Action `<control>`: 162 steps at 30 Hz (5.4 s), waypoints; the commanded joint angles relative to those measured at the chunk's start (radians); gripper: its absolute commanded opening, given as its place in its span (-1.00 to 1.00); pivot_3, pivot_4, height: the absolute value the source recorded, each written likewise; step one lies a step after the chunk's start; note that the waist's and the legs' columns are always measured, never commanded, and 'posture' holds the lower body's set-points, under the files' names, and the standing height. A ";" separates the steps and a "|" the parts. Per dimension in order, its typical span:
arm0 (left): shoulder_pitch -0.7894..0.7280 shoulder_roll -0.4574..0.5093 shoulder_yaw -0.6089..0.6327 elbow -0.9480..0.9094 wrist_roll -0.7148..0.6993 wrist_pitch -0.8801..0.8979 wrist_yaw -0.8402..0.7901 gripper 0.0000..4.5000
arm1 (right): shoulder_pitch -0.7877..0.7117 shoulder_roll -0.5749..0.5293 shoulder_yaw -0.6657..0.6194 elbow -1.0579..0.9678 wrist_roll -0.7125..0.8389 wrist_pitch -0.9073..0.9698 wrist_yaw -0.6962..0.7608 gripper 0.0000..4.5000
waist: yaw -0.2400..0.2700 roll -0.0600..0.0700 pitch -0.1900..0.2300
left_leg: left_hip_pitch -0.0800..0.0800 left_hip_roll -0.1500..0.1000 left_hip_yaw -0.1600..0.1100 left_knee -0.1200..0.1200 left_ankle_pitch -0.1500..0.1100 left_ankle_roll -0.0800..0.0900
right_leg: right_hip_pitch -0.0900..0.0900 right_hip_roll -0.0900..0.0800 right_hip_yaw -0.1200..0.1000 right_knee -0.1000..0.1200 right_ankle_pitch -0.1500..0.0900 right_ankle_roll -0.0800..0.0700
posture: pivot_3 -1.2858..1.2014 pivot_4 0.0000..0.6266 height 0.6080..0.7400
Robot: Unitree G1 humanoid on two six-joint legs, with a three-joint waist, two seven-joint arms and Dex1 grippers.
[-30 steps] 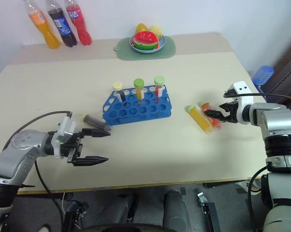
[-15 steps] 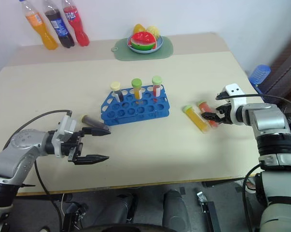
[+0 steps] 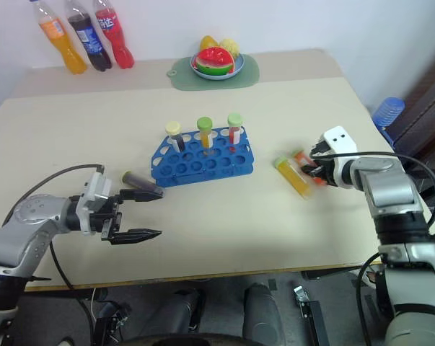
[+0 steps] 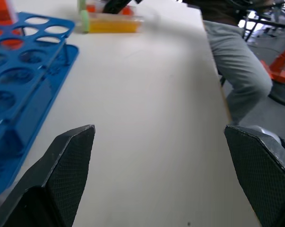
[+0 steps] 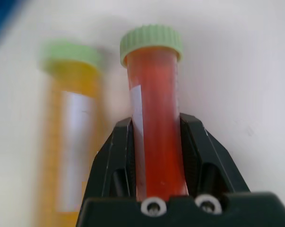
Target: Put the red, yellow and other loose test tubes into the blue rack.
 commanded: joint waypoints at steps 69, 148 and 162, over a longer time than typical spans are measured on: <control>0.020 -0.178 -0.007 0.050 0.012 -0.040 0.121 1.00 | 0.374 -0.271 -0.081 -0.566 0.489 0.520 -0.120 -0.42 | 0.002 0.001 -0.001 | 0.002 0.006 0.006 0.004 -0.001 0.002 | 0.003 0.007 0.002 -0.001 0.006 -0.004 | 0.03 -0.52 1.00; 0.035 -0.149 0.059 0.028 -0.020 -0.019 0.149 1.00 | 0.001 0.668 0.112 0.429 -0.088 -1.147 -0.362 -0.63 | -0.007 -0.002 -0.003 | 0.004 0.011 0.001 0.003 0.002 -0.005 | 0.002 0.014 0.003 0.000 0.011 -0.007 | 0.03 -0.52 1.00; 0.028 -0.159 0.032 0.029 -0.014 -0.021 0.139 1.00 | 0.086 0.586 0.133 0.196 -0.164 -1.072 -0.365 0.99 | -0.001 -0.001 -0.003 | 0.003 0.013 0.003 -0.001 0.004 -0.008 | -0.001 0.016 0.004 -0.001 0.012 -0.008 | 0.03 -0.52 1.00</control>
